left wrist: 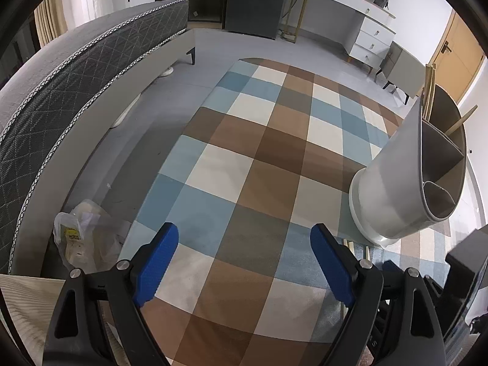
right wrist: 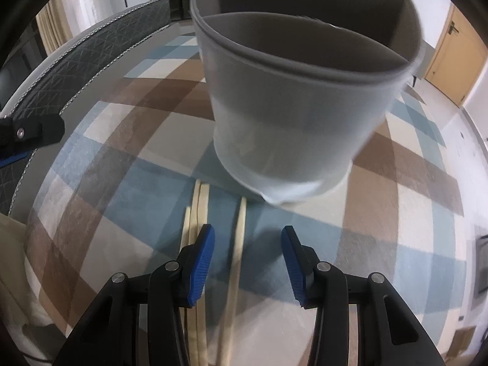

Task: Organize utensils
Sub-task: 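Pinch one chopstick with the right gripper and lift it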

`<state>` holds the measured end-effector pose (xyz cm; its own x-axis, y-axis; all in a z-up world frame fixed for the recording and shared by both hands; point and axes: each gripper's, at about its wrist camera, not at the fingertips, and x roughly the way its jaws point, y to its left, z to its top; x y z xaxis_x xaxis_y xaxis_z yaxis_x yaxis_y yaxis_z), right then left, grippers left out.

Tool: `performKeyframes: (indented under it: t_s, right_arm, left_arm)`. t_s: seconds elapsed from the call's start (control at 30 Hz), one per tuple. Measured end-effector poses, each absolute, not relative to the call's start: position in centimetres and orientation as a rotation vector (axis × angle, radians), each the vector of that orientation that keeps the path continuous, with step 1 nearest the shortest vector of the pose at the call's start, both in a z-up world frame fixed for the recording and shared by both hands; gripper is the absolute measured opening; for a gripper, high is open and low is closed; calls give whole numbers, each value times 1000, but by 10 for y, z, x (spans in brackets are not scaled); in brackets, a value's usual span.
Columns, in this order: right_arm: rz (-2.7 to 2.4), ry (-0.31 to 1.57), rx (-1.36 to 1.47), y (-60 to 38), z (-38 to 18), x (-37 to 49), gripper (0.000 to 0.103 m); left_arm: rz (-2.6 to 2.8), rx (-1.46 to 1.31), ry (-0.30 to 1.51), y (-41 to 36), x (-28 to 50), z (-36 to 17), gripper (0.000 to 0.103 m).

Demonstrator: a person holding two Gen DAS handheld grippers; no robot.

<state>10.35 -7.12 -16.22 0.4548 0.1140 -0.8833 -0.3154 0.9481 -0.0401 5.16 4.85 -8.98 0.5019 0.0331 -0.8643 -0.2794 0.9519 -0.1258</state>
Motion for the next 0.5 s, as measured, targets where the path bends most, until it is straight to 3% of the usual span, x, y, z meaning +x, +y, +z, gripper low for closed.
performKeyframes:
  t_s: [0.27, 0.43, 0.5]
  right_arm:
    - [285, 1050, -192, -65, -160, 119, 24]
    - [291, 1058, -169, -66, -160, 122, 6]
    - [300, 1063, -165, -67, -161, 122, 4]
  left_arm:
    - [220, -265, 1056, 54, 53, -96, 85]
    - [234, -252, 1076, 54, 55, -102, 85]
    - [236, -256, 1086, 55, 55, -103, 85]
